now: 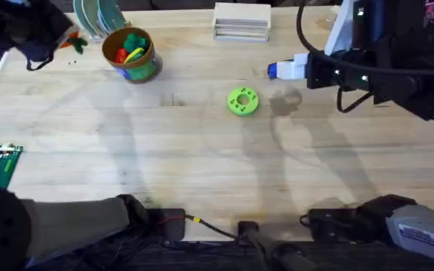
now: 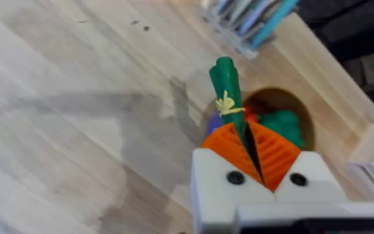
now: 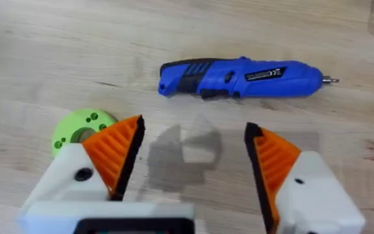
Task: Pick up the gripper from the table and insert it into the empty holder that is missing its gripper. Then pick up a screw, insert it into the mounting hole, and use the screwdriver to tighten it. Finally, clean up the table by picking up the vegetable and placing it into the bucket.
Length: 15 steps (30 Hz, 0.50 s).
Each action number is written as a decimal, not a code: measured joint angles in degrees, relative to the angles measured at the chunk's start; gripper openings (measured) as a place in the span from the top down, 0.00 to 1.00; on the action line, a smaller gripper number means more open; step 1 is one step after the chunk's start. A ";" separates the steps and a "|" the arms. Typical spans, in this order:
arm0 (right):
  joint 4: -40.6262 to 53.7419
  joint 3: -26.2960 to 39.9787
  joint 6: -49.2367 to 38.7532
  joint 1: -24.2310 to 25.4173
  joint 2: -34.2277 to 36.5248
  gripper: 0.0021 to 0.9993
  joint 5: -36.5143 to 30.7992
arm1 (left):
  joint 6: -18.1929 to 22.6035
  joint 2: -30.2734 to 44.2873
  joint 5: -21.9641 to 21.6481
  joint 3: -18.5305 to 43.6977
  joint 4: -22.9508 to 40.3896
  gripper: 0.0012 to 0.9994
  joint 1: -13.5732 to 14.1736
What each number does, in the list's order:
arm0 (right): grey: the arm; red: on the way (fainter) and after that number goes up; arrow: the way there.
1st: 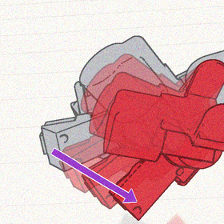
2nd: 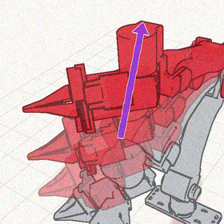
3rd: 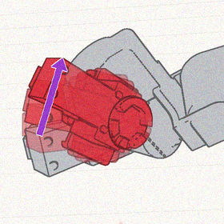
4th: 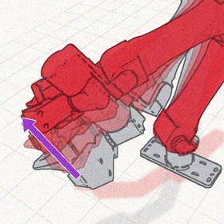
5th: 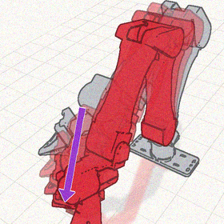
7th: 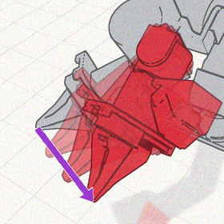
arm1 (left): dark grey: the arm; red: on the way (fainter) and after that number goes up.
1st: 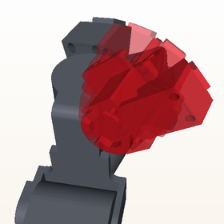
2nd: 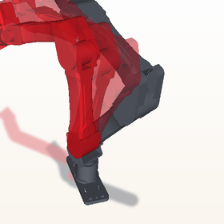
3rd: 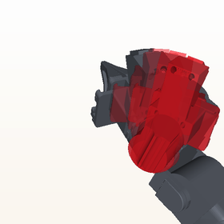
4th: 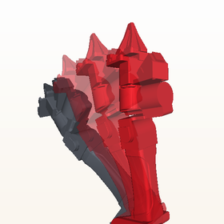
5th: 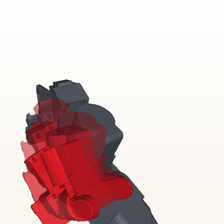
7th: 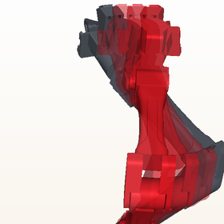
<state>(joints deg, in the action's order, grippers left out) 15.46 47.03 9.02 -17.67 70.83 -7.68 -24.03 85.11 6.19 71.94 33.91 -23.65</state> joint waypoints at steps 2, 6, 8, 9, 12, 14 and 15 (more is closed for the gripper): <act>-0.02 0.00 0.00 0.00 0.00 0.01 0.00 | 0.00 -0.14 1.14 0.00 -0.07 0.99 1.49; -0.01 0.00 0.00 0.00 0.00 0.01 0.01 | 0.01 1.29 2.65 0.00 -1.29 0.99 5.87; -0.02 0.00 0.00 0.00 0.00 0.01 0.00 | 0.02 2.49 3.15 0.00 -2.13 0.99 7.78; 0.00 0.00 0.00 0.00 0.00 0.01 0.00 | 0.02 3.27 3.32 0.00 -2.68 0.99 8.79; 0.00 0.00 0.00 0.00 0.00 0.01 0.02 | 0.02 7.31 3.48 0.00 -4.15 0.99 11.07; 0.00 0.00 0.00 0.00 0.00 0.01 0.00 | 0.00 9.01 1.41 0.00 -3.97 0.99 11.07; 0.00 0.00 0.00 0.00 0.00 0.01 0.01 | 0.02 9.01 0.47 0.00 -3.75 0.99 11.07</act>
<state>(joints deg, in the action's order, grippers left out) 15.46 47.03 9.02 -17.67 70.83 -7.68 -24.02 94.13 6.66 71.94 30.16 -12.58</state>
